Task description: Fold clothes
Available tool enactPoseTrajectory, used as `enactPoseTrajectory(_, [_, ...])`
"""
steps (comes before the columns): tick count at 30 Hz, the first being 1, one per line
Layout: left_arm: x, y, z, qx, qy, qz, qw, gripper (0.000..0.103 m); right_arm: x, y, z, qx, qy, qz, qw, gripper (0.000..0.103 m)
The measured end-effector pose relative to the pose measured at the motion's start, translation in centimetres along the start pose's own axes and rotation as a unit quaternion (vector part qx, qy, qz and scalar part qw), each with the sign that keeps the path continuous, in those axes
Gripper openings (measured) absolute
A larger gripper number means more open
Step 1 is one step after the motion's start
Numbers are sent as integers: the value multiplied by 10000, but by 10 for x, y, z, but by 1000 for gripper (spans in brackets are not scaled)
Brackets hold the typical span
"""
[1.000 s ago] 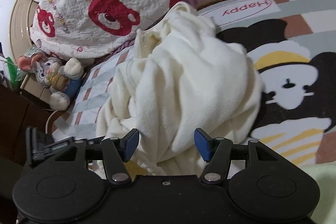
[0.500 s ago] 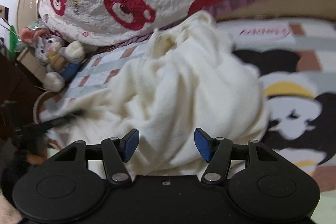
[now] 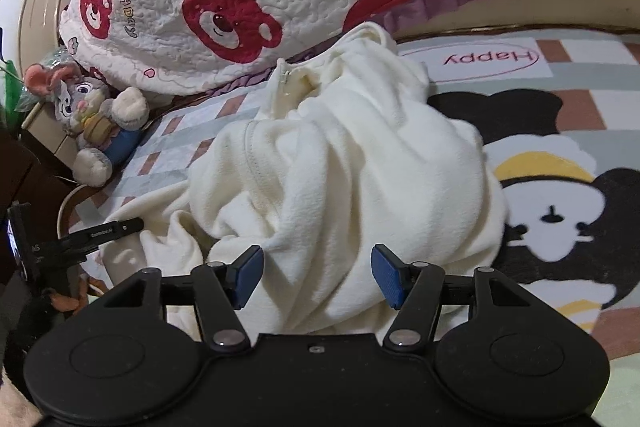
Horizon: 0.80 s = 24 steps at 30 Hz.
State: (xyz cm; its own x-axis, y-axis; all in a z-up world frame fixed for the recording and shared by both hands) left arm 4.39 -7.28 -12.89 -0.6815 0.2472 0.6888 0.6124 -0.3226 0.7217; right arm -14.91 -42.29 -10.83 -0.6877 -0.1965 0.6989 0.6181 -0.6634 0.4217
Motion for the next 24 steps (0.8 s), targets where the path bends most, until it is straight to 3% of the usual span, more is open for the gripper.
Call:
enactPoseTrajectory(2, [-3,2,-2,-159,116,-50,9998,11,-7,-2,-6,-179,-120,-42,9998,80])
enactPoseTrajectory(6, [-9,5,-8,-515,377,-153,9978,11,-23,2,-12,-133,-100,111,9998,77])
enactPoseTrajectory(8, [-18,4,-11,-624,508,-86,9967,11,-32,5,-16,-100,-83,193,9997,49])
enactPoseTrajectory(10, [-22,3,-10,-659,597,-72,9960,11,-31,10,-18,-95,-100,100,9999,27])
enactPoseTrajectory(13, [-19,5,-6,-791,828,-153,9933,11,-3,25,-20,-12,-352,-478,9982,24])
enactPoseTrajectory(17, [-10,9,1,-764,1002,-279,9916,12,12,35,-42,301,-941,-799,9919,23])
enactPoseTrajectory(24, [-14,8,5,-654,1009,-201,9925,12,37,52,-80,853,-1967,-1308,9680,23])
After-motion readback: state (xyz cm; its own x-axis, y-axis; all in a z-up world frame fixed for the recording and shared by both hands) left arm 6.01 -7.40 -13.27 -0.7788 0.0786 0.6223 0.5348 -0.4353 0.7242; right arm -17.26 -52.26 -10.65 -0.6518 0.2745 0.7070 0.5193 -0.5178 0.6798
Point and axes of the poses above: each gripper's, at about its wrist camera, not at the fingertips, and x roughly against the way its jaws point, z to its left, y to its top, the point moved 7 cm from there along -x, roughly the way its jaws point, and after that the axes turned 14 degrees about -x, right-handed, at the moved point
